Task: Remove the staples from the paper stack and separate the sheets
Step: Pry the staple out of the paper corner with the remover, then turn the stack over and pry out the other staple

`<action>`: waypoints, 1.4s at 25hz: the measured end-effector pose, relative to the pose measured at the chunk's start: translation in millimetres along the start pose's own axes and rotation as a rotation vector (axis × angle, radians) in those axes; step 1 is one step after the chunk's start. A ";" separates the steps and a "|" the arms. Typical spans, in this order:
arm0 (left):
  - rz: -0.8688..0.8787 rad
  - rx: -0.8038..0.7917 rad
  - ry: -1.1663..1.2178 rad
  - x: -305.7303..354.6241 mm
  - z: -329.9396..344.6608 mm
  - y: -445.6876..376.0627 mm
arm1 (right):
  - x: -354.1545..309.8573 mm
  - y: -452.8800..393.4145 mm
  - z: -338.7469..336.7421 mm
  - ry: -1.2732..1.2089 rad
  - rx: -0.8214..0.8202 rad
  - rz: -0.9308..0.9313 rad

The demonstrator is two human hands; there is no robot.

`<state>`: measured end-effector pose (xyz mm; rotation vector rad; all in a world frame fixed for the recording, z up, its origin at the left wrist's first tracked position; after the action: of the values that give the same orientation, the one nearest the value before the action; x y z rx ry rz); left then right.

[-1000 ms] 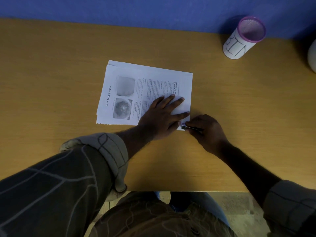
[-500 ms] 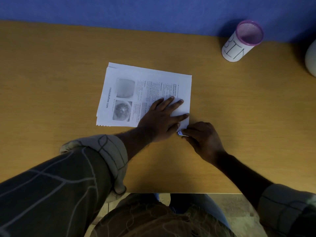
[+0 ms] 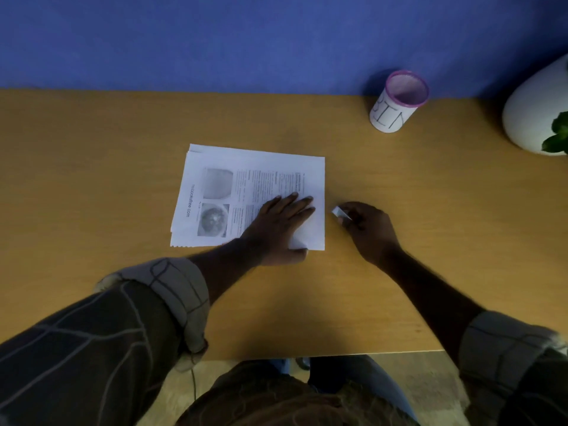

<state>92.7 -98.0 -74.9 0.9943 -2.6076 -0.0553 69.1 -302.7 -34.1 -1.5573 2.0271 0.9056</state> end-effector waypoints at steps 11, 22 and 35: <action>-0.057 -0.238 0.090 14.1 -32.2 -3.5 | 11.9 14.0 -9.3 0.376 0.159 0.050; -0.205 -0.123 -0.001 42.8 -29.0 18.3 | -19.3 -54.6 -13.7 0.096 -0.272 -0.089; -0.138 0.119 0.015 20.8 -14.2 28.5 | -43.8 -92.2 30.5 0.394 -0.200 0.106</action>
<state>64.8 -88.9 -50.6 1.2108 -2.5498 0.0741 168.0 -265.6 -47.5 -1.8722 2.3691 0.9221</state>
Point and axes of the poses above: each hand's wrist, its own y-axis away from the middle knuckle, its own z-axis out of the palm, x = y × z, the point moved 4 cm from there along -y, towards the middle knuckle, and after that the axes turned 6 degrees about z, right-handed, at the moved point
